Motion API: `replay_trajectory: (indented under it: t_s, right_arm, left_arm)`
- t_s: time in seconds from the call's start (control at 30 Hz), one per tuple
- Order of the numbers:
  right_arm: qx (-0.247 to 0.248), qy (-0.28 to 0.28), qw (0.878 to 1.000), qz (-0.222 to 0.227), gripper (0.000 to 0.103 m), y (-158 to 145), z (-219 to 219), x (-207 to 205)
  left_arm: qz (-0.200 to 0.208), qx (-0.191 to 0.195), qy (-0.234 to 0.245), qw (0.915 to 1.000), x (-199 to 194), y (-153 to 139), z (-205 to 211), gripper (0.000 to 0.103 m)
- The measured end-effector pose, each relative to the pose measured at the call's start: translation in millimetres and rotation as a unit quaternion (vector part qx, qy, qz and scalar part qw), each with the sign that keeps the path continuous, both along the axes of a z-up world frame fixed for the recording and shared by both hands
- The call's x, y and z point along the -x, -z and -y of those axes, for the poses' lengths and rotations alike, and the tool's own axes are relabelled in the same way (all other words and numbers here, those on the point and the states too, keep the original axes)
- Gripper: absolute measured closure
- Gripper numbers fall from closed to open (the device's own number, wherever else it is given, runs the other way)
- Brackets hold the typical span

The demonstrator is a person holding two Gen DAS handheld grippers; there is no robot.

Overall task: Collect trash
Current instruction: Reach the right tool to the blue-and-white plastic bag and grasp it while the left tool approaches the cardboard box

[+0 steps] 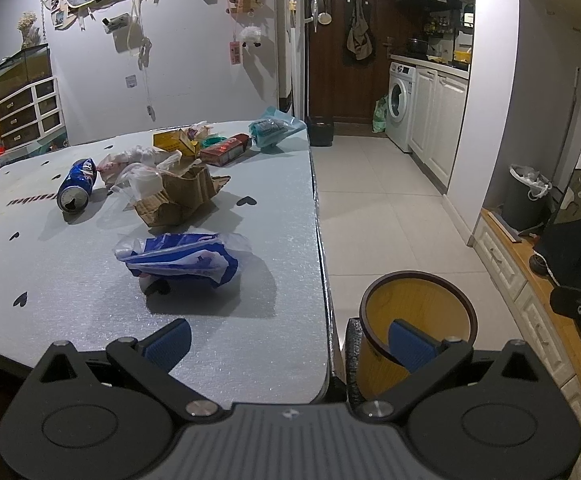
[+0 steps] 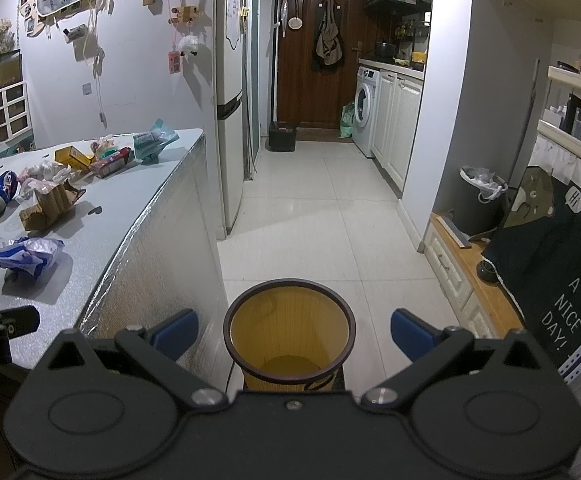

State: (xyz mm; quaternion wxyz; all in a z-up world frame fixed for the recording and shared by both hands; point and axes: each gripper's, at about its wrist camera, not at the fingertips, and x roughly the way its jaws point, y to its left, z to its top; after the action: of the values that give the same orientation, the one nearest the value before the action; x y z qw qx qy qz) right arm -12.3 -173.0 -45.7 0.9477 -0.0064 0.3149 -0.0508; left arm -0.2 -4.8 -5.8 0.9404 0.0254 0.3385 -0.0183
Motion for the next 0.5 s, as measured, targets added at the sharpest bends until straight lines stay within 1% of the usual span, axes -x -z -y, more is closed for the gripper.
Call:
replay_trajectory:
  t_s: [0.13, 0.23, 0.5]
  right_arm:
    - [-0.005, -0.001, 1.0, 0.002, 0.0, 1.0, 0.4, -0.3]
    - [-0.022, -0.014, 1.0, 0.006, 0.0, 3.9, 2.0, -1.4]
    - [-0.04, -0.049, 0.998, 0.028, 0.0, 10.2, -11.7, -19.7]
  left_arm:
    - [0.003, 0.004, -0.009, 0.9999, -3.8, 1.7, -5.0, 0.0]
    - [0.008, 0.005, -0.02, 0.9997, -8.1, 2.8, -12.0, 0.0]
    - [0.017, 0.008, -0.07, 0.9974, -22.4, 6.4, -48.4, 0.0]
